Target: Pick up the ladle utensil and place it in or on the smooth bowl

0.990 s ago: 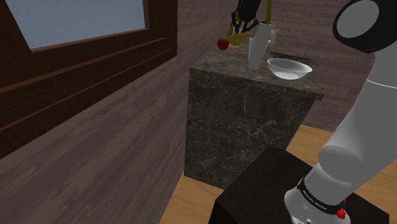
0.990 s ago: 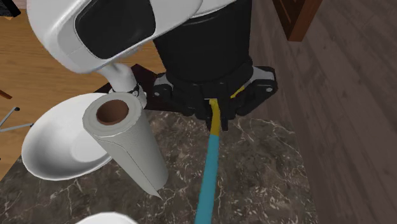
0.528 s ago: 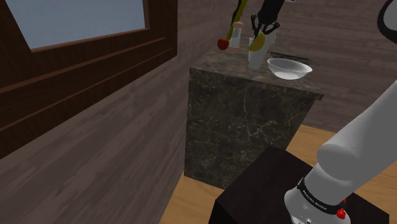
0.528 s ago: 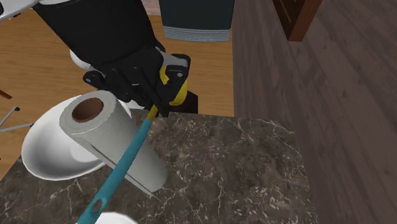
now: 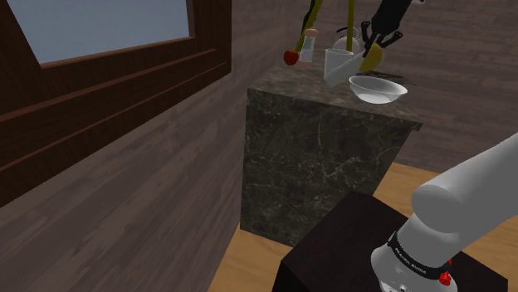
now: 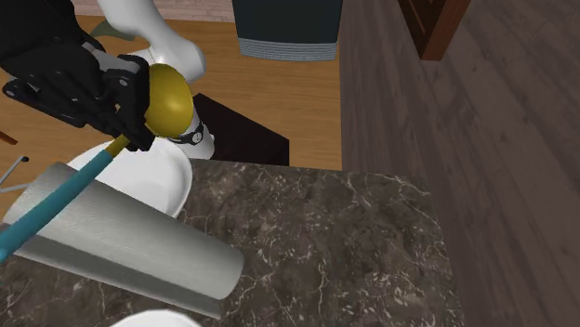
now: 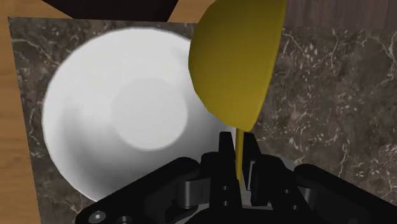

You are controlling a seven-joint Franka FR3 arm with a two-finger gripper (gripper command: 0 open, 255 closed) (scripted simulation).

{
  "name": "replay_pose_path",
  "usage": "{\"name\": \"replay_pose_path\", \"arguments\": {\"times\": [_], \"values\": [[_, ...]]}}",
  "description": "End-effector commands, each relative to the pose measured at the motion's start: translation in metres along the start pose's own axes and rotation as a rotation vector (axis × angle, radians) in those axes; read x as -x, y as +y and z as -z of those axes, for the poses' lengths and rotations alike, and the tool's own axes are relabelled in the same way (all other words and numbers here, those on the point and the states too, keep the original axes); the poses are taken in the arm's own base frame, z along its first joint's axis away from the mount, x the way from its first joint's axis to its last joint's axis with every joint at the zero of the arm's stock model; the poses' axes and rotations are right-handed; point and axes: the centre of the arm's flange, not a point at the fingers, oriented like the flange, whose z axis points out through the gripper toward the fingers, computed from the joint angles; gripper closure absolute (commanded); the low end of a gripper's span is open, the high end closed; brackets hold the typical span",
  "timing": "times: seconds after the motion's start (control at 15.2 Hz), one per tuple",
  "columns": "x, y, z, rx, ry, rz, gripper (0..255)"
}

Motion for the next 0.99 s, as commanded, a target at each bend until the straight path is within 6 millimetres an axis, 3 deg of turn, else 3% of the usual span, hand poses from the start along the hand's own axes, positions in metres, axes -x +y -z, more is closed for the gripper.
{"name": "replay_pose_path", "arguments": {"times": [0.0,0.2,0.92], "values": [[0.005,0.026,0.003,0.000,-0.001,0.001,255],[0.010,0.066,0.011,0.000,-0.001,0.001,255],[0.006,0.076,-0.046,0.000,-0.001,0.001,255]]}}
